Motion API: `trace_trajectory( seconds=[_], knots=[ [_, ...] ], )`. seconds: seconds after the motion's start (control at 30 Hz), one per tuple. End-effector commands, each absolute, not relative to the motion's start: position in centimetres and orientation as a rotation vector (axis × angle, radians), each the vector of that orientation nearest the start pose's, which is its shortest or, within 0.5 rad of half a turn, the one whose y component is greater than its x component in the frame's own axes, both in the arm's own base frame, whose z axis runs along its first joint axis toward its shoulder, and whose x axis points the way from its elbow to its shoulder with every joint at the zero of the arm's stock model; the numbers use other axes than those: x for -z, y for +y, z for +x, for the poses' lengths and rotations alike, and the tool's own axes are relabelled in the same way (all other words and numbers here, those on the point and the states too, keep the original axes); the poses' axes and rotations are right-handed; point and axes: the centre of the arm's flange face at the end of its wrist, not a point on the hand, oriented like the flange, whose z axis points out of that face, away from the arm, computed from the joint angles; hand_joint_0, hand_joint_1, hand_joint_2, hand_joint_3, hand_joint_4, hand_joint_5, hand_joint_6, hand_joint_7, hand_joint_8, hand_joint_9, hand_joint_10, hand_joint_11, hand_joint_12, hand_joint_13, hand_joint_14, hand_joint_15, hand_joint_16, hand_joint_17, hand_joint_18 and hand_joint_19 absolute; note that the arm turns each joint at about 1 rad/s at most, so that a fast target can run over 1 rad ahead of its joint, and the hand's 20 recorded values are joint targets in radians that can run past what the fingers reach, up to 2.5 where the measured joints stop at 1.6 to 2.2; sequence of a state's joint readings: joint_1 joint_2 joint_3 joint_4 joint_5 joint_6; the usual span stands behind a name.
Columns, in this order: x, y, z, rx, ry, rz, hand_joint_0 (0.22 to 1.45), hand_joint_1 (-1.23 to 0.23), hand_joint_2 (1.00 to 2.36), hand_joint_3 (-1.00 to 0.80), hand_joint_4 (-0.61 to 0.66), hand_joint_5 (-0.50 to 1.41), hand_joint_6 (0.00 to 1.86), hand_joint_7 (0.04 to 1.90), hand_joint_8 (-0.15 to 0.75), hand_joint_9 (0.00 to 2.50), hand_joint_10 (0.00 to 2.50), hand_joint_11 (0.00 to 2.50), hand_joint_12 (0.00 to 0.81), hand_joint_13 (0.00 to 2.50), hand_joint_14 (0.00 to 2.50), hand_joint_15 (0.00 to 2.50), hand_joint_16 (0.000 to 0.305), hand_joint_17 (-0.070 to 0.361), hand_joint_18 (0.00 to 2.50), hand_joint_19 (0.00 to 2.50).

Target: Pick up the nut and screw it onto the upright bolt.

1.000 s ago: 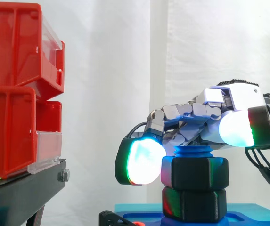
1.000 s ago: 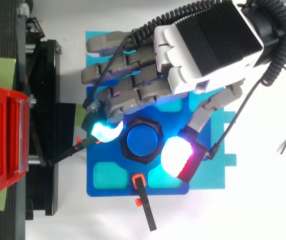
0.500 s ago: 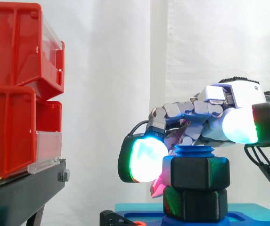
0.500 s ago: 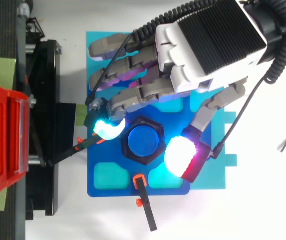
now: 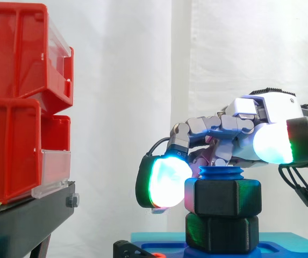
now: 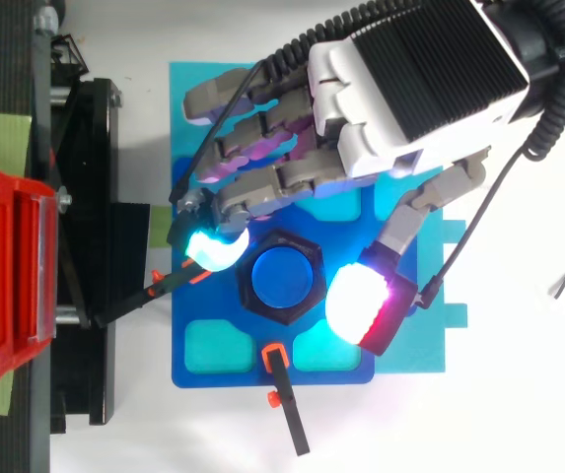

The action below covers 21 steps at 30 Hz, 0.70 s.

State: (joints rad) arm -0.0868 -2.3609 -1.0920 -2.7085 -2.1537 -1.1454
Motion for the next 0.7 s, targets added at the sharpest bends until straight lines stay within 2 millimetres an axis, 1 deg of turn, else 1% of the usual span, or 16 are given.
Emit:
trace_trajectory(
  seconds=[0.0,0.2,0.27,0.37,0.43,0.47,0.5,0.57,0.67],
  knots=[
    [-25.24,-14.42,76.01,-0.692,1.506,-0.109,0.50,-0.24,1.00,-0.50,0.08,0.07,0.51,1.53,0.246,1.17,0.00,0.00,0.317,0.71,0.00,0.00,0.032,0.071,0.35,0.00],
    [-25.09,-14.55,75.98,-0.690,1.509,-0.106,0.50,-0.24,1.00,-0.50,0.07,0.08,0.51,1.51,0.229,1.25,0.00,0.00,0.301,0.78,0.00,0.00,0.029,0.065,0.43,0.00],
    [-25.21,-14.55,75.97,-0.690,1.508,-0.106,0.50,-0.24,1.00,-0.50,0.07,0.08,0.50,1.54,0.236,1.27,0.00,0.00,0.302,0.79,0.00,0.01,0.029,0.065,0.44,0.00],
    [-25.21,-14.55,75.97,-0.690,1.508,-0.106,0.49,-0.24,1.00,-0.50,0.14,0.03,0.50,1.46,0.258,1.26,0.00,0.00,0.322,0.77,0.00,0.02,0.031,0.070,0.42,0.00],
    [-25.21,-14.54,75.96,-0.689,1.508,-0.109,0.49,-0.25,1.00,-0.50,0.16,0.01,0.50,1.40,0.260,1.24,0.00,0.01,0.327,0.75,0.00,0.02,0.033,0.074,0.41,0.00],
    [-25.09,-14.54,75.98,-0.691,1.510,-0.107,0.48,-0.25,1.00,-0.50,0.19,-0.01,0.51,1.33,0.265,1.22,0.00,0.02,0.339,0.74,0.00,0.03,0.035,0.079,0.39,0.01],
    [-25.21,-14.54,75.96,-0.691,1.508,-0.108,0.48,-0.25,1.00,-0.50,0.20,-0.01,0.51,1.31,0.266,1.21,0.00,0.02,0.343,0.73,0.00,0.03,0.036,0.081,0.39,0.00],
    [-25.20,-14.65,75.93,-0.690,1.509,-0.106,0.46,-0.25,1.00,-0.50,0.21,-0.04,0.51,1.18,0.277,1.14,0.00,0.02,0.356,0.70,0.00,0.02,0.038,0.086,0.36,0.01],
    [-25.20,-14.65,75.93,-0.690,1.509,-0.106,0.46,-0.26,1.00,-0.50,0.23,-0.05,0.50,1.10,0.277,1.09,0.00,0.00,0.365,0.67,0.00,0.02,0.040,0.090,0.33,0.02]
  ],
)
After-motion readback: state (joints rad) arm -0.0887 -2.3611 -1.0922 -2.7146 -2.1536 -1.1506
